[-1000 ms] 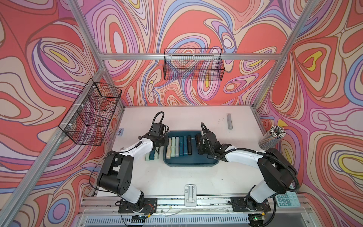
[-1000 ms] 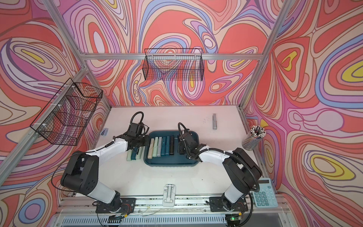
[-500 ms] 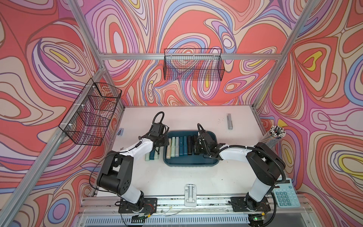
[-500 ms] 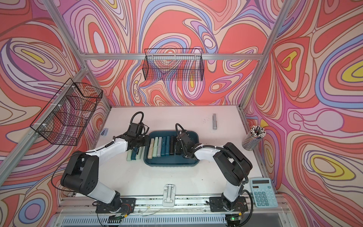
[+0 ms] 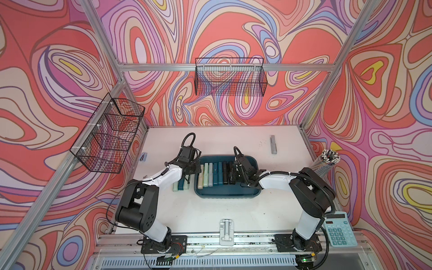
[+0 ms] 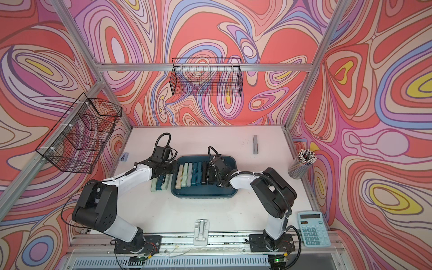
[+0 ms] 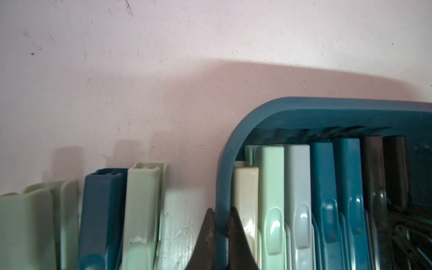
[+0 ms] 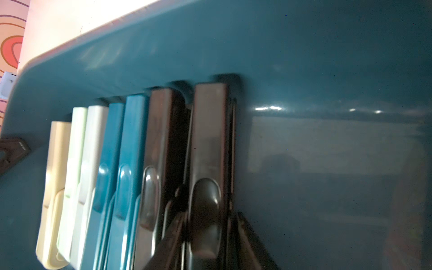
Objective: Put the pruning pliers into the storage box
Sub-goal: Place the pruning pliers in the storage box.
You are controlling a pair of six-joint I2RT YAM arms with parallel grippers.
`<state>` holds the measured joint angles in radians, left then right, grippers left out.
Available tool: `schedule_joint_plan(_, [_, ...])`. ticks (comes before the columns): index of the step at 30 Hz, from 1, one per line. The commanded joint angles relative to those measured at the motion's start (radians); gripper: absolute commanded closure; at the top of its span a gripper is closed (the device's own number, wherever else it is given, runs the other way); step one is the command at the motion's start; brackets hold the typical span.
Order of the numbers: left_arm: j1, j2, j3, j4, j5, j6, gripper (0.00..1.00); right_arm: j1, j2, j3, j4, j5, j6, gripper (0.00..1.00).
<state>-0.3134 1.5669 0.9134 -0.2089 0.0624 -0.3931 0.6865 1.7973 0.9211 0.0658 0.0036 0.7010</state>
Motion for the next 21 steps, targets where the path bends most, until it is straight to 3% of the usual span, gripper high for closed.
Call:
schedule_joint_plan(1, [0.002,0.009,-0.004,0.031,0.004,-0.002,0.91,0.007,-0.014,0.022,0.032,-0.012,0.011,0.62])
schedule_joint_plan(21, [0.002,0.027,0.003,0.043,0.031,-0.006,0.92,0.004,-0.065,0.005,0.045,-0.02,0.011,0.61])
